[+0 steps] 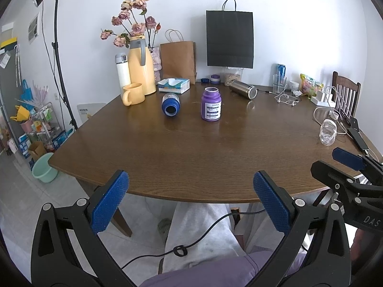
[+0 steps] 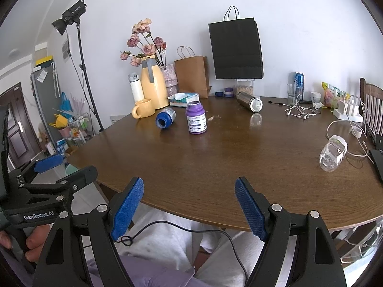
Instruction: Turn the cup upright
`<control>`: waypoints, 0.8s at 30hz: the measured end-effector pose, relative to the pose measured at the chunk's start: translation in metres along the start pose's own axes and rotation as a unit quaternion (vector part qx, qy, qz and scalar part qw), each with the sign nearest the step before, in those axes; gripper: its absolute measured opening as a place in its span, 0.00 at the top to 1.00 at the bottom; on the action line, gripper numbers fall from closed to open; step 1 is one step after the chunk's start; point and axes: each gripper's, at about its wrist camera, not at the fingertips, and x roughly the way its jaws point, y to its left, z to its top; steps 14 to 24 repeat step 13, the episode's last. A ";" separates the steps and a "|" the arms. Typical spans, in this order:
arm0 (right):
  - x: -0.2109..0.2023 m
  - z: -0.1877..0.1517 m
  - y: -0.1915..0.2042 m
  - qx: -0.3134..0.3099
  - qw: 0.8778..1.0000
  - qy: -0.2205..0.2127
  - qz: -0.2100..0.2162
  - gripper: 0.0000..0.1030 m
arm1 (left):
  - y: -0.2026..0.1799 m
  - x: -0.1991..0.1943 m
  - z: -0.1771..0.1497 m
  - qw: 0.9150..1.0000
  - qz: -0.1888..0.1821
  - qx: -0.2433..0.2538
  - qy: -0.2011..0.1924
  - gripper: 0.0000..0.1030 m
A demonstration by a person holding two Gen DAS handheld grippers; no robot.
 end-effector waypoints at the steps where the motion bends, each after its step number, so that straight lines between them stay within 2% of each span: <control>1: 0.000 -0.001 0.000 0.000 1.000 0.001 0.000 0.19 | 0.000 0.000 -0.001 1.000 -0.001 0.001 0.000 0.00; 24: 0.003 -0.004 0.001 0.003 1.000 0.005 -0.001 0.19 | -0.002 0.003 0.001 1.000 0.003 0.001 0.007 0.00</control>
